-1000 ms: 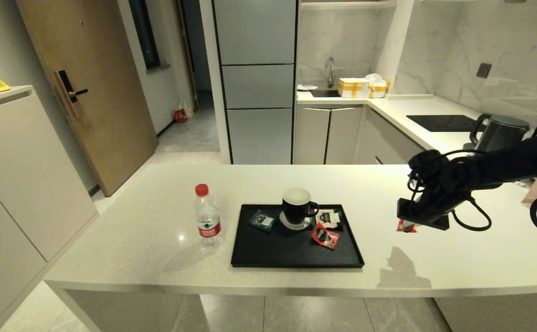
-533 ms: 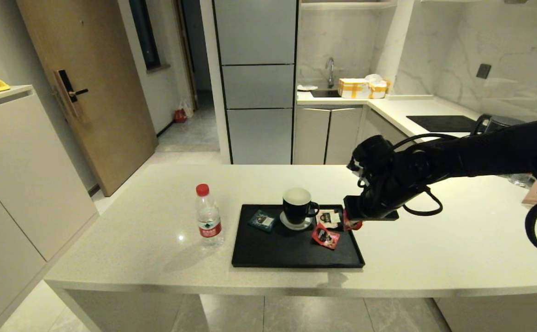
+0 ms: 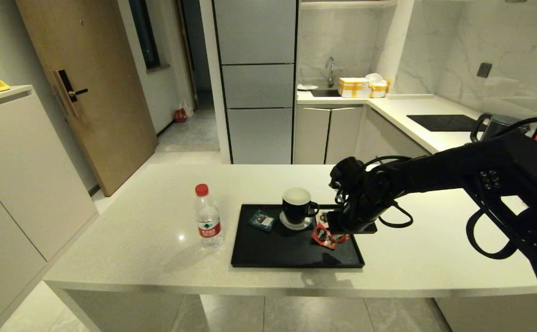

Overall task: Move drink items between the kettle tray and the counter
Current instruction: Return the tea bag to its original position

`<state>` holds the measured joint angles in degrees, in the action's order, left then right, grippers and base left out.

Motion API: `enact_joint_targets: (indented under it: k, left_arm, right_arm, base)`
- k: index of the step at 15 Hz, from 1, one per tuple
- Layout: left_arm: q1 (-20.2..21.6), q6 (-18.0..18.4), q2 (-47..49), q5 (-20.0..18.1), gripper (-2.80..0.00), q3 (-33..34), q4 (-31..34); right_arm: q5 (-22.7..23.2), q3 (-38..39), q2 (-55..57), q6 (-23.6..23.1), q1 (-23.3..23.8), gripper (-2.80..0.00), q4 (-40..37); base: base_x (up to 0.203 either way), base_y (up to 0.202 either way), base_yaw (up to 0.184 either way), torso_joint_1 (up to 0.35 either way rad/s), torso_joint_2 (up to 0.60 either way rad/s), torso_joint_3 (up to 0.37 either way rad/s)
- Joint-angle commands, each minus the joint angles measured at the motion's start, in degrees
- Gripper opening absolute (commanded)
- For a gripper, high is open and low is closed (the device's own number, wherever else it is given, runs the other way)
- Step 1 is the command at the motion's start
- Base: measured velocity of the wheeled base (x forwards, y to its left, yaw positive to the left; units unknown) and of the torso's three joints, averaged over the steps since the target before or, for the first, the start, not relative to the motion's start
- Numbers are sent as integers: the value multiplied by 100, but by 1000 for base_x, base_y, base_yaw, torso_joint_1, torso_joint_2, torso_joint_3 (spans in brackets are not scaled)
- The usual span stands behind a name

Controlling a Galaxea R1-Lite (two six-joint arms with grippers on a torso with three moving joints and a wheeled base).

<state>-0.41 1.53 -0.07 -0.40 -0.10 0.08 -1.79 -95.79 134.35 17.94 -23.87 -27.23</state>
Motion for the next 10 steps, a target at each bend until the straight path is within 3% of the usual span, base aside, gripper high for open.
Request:
enact_joint_targets:
  k: [1, 2, 3, 10]
  left_arm:
    - [-2, 5, 7, -4, -280, 1, 1]
    - [-2, -4, 7, -4, -280, 1, 1]
    - [-2, -4, 7, 5, -280, 1, 1]
    - [-2, 5, 7, -4, -280, 1, 1]
  right_arm:
    - [-24, -27, 135, 17, 5, -280, -19]
    - [-17, 16, 136, 49, 5, -280, 61]
    - [-70, 47, 176, 52, 5, 0, 234]
    - [-32, 153, -146, 191, 5, 0, 355]
  base:
    - [0, 0, 0, 0, 0, 0]
    - [0, 0, 0, 0, 0, 0]
    - [0, 0, 0, 0, 0, 0]
    - [0, 0, 0, 0, 0, 0]
